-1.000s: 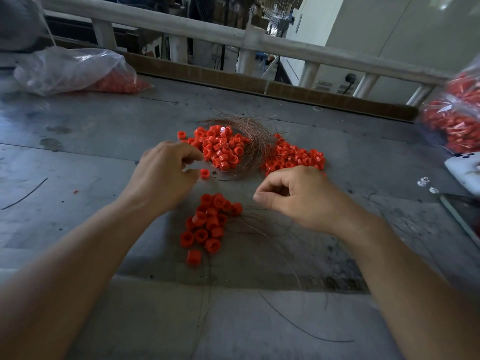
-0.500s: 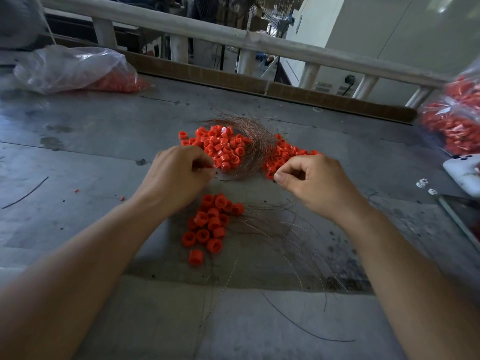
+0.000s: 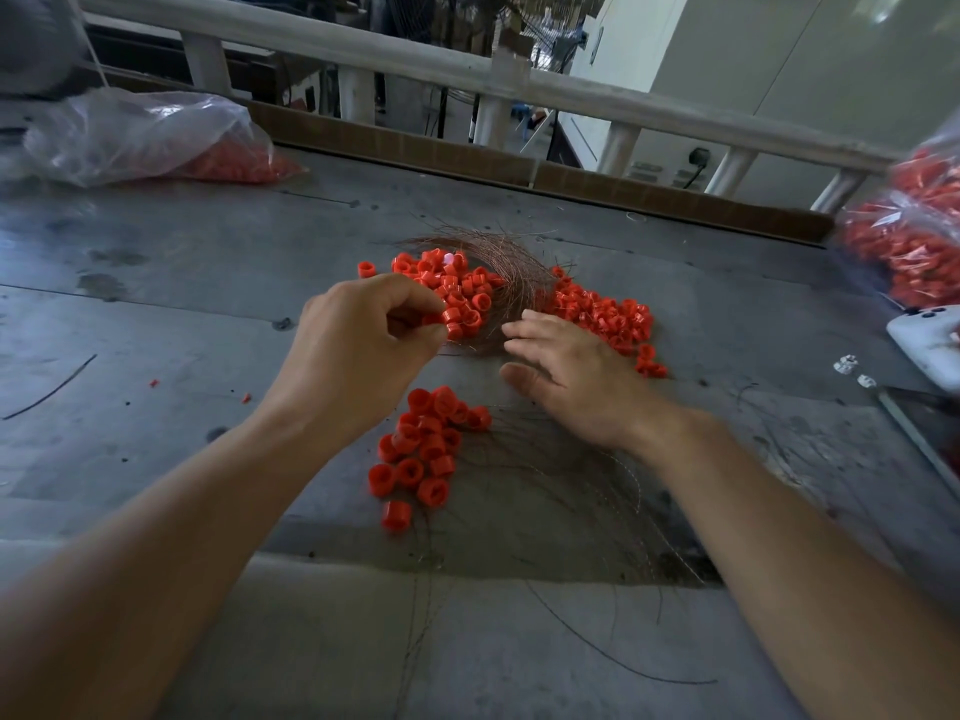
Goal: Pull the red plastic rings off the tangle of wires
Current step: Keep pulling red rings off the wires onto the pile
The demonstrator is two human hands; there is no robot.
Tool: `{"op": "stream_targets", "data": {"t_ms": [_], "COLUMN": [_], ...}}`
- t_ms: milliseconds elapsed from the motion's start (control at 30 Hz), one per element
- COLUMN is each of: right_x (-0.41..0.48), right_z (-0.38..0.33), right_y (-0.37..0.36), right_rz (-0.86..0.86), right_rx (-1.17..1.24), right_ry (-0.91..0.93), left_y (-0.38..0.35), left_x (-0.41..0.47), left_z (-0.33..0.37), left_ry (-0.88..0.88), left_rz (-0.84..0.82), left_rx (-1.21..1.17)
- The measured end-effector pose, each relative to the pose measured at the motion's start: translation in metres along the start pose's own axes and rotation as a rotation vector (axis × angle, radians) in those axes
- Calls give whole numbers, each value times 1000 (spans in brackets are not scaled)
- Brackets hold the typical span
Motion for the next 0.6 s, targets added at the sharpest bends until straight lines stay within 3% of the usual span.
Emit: {"op": "stream_targets", "data": {"t_ms": [267,467,600], "right_x": [-9,-10,-10], "right_z": [-2,0,-4], "right_y": [16,18,19], "right_rz": [449,541,609], "right_rx": [38,193,159], "right_ry": [66,-3,87], "left_y": [0,-2,-1], "left_x": [-1,-3,-4], "left_z": [1,3,8], "left_ry": [-12,-4,10], "left_rz": [-37,-56,-87], "left_rx": [0,-17,-77]}}
Point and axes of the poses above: each hand's wrist, its own x-axis towards the middle knuckle, its own y-axis out of the back of the hand, z = x × y, the point moved 2 cm from there along x, towards the middle knuckle, and after that the axes turned 10 degrees about -x, right-handed, at the moved point
